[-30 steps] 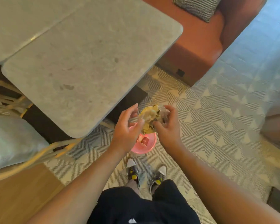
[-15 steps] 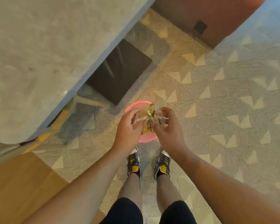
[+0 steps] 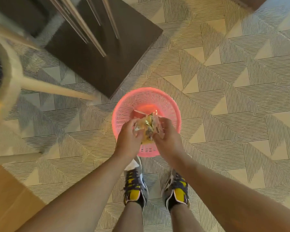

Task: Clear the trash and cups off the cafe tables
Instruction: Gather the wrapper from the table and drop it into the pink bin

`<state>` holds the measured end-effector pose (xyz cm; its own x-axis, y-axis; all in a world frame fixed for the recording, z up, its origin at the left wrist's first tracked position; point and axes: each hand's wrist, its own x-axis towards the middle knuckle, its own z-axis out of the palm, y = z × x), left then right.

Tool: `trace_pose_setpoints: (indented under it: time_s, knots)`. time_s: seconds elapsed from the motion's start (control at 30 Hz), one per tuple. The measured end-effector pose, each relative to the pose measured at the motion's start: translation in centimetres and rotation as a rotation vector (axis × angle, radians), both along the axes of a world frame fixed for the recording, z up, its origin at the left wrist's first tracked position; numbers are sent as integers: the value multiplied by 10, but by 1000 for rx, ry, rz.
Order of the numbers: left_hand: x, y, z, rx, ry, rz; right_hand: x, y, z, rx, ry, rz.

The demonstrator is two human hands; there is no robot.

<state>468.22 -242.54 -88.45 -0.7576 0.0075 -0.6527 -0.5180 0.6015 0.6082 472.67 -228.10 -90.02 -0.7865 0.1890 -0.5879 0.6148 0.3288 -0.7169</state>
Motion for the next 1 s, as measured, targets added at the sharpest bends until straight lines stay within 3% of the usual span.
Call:
trace_pose_setpoints:
  time_s: [0.23,0.43,0.57,0.7,1.0]
  knots:
    - [-13,7,-84,18,-61,-17,-21,-8,-74,-40,-121,-88]
    - [-32,10,-90,35,19,35,-44,-3,-72,-156,-109,-238]
    - [-45,8,-50,104,103,147,-58,2,-30,-254,-8,-400]
    - [-63,21,13,188,183,163,-76,13,37,-231,181,-408]
    - [-107,78,219,449,394,60,-120,58,238,-240,466,-412]
